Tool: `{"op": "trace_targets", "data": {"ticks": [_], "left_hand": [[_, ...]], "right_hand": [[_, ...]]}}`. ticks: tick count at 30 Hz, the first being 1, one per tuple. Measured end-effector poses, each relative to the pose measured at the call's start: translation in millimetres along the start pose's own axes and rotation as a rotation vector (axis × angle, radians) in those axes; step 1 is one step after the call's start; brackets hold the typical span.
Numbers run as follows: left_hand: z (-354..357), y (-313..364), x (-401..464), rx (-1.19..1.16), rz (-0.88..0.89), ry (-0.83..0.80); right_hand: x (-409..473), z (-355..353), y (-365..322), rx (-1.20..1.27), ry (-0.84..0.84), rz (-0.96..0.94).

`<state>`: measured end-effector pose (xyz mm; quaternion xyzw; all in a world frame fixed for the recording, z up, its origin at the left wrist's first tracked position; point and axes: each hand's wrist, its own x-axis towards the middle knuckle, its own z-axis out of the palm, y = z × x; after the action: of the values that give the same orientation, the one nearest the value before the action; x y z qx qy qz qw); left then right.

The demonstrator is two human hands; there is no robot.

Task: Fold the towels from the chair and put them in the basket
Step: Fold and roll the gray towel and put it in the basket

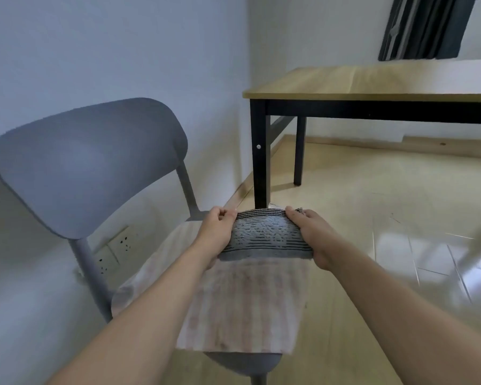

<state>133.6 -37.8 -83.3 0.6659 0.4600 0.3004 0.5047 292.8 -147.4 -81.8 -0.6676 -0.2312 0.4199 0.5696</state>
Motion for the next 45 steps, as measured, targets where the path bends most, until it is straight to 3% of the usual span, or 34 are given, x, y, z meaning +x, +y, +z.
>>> {"op": "trace_targets", "data": {"ticks": [4, 9, 16, 21, 33, 45], "left_hand": [[18, 30, 20, 0.070, -0.071, -0.028], [7, 153, 14, 0.304, -0.086, -0.031], [-35, 377, -88, 0.353, -0.082, -0.116], [-53, 468, -135, 0.296, -0.127, -0.138], [10, 528, -112, 0.186, -0.080, -0.069], [238, 631, -118, 0.152, 0.018, -0.142]], "right_hand": [[22, -12, -20, -0.036, 0.107, 0.056], [-6, -35, -132, -0.057, 0.181, 0.144], [-151, -78, -333, -0.108, 0.221, 0.318], [-221, -103, -416, -0.078, 0.236, 0.401], [-202, -172, -463, -0.089, 0.277, 0.315], [-170, -417, -502, 0.008, 0.307, 0.234]]}}
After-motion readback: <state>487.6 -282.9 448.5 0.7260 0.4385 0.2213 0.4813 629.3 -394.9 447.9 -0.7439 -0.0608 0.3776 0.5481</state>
